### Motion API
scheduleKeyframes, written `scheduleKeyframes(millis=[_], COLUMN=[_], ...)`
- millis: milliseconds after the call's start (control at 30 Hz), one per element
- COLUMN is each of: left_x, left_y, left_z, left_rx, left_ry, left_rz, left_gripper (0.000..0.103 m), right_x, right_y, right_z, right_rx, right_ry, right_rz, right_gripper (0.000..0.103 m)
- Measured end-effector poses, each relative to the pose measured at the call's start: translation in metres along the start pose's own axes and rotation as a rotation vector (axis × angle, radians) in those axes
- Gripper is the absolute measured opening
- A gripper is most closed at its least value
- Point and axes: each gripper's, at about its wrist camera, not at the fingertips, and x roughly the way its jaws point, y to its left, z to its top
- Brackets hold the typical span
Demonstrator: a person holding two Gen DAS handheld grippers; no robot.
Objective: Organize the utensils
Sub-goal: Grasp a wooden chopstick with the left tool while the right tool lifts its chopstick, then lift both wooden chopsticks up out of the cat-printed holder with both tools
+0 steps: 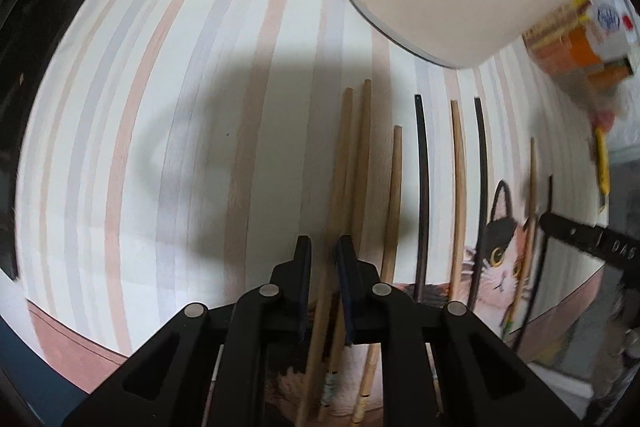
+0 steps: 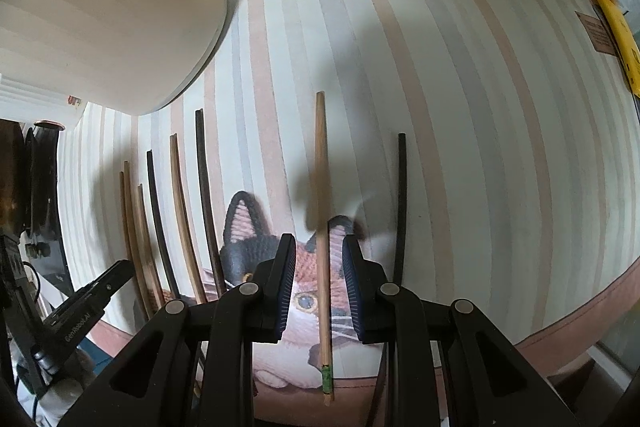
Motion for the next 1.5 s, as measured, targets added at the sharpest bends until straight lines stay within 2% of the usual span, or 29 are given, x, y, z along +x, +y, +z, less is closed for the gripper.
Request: scheduleKeyframes(millis=[67,167,267,433,467,533,733,867,967,1500], left_x=[0.002,0.007,0.004,-0.007,-0.014,-0.016,-0.013,-0.015,-0.012,-0.007], left_y=[-0.009,-0.012,0.005,0.03,0.046,0.05,0.062,0.065,0.061,0.051], left_z=[0.005,0.014,0.017,0.016,0.013,0.012,0.015,0.023,0.023,0.022], left_rx=[0.023,0.011,-0.022,-0.048,-0.051,-0.066,-0.067,-0.064,-0.058,-0.044], left_ry=[-0.007,-0.031,-0.028,-0.019,-0.017,-0.016,-0.001,0.002,0.002,-0.005], left_rz=[0.048,0.135,0.146,0.118,0.115,0.097,0.063,0.074,0.087,0.111], left_gripper=[0.005,0.005,0.005,0.005,0.005,0.005,0.007,0.007,0.007,0.008], right_x=[0.002,0.007,0.012,0.021,0.021,0.024,0.029,0.031,0.03,0.035], right_y=[0.003,0.006,0.007,0.017,0.022,0.037,0.065,0.071,0.061,0.071], right_z=[0.002,0.003,0.004,0.005,0.003,-0.001,-0.014,-0.012,-0.008,-0.007], right_rx=[-0.004,-0.015,-0.02,-0.069,-0.088,-0.146,-0.238,-0.231,-0.229,-0.214], right_ry=[0.005,0.017,0.032,0.047,0.043,0.026,0.058,0.076,0.089,0.112], right_rz=[-0.009,-0.023,-0.038,-0.093,-0.113,-0.173,-0.184,-0.194,-0.2,-0.204], right_gripper=[0.026,0.026,0.026,0.025,0.018,0.008,0.007,0.007,0.008,0.008])
